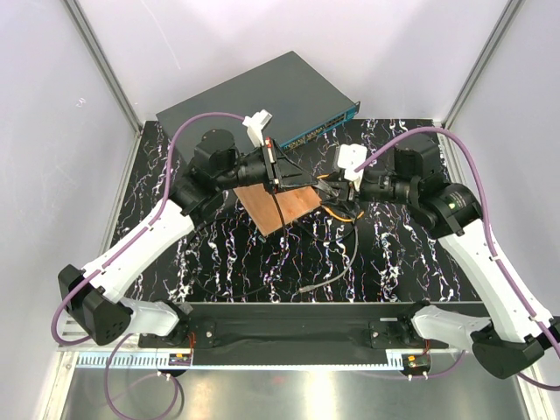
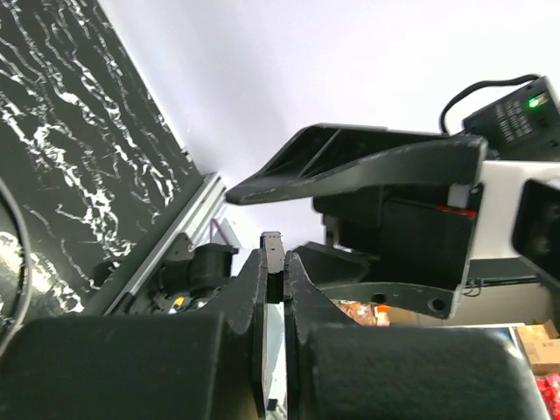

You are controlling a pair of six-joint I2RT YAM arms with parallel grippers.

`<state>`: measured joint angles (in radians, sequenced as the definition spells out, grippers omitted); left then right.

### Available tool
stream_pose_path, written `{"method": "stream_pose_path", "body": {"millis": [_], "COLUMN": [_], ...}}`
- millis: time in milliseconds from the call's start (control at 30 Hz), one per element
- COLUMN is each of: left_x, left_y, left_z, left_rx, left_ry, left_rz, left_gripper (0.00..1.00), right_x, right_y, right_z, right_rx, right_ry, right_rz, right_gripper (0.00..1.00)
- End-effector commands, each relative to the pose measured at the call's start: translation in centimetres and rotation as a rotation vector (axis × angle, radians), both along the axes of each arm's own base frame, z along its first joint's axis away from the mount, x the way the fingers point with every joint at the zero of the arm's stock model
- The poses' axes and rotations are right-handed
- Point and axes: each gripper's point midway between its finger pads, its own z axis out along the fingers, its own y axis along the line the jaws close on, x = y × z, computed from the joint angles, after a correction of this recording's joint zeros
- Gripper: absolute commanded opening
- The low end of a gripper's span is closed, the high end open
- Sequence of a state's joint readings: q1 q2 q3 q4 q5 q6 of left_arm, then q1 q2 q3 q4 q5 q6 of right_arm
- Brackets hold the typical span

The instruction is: Insert the plug into the switch port

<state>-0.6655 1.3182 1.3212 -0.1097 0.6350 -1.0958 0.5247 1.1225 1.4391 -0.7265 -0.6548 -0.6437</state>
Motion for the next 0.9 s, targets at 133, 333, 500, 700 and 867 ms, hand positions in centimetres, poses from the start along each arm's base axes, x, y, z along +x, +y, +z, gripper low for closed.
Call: {"method": "stream_pose_path", "body": {"millis": [133,333,500,700,867], "left_x": [0.0,0.5,0.7,1.0,1.8], "left_y": [-0.2,-0.1,-0.2,-0.3,0.1], "left_z": [2.4,1.7,1.7,1.3,1.6], "left_rx": [-0.068,-0.043,-0.044,-0.032,-0.035], "left_ry": [-0.029,-0.001,0.01,0.025,0.013], "left_rz": [-0.001,0.028,0.032,0.042,0.063], "left_gripper": [0.0,0.0,0.0,0.0,0.5], "right_x": [1.4,1.9,2.0,2.2,2.8], "right_y": [0.5,0.2,0.3,0.3,0.0], "right_z": [1.7,1.2,0.5,0.7,0.3], "right_rx": [0.014,-0.021,-0.051,-0.05,-0.049], "right_ry": [-0.12,-0.162,-0.17,-0.175,-0.145], "right_rz": [-0.028,-0.067,-0.078,-0.105,-0.159], "right_gripper": [0.49,0.44,0.38,0.1,0.0]}}
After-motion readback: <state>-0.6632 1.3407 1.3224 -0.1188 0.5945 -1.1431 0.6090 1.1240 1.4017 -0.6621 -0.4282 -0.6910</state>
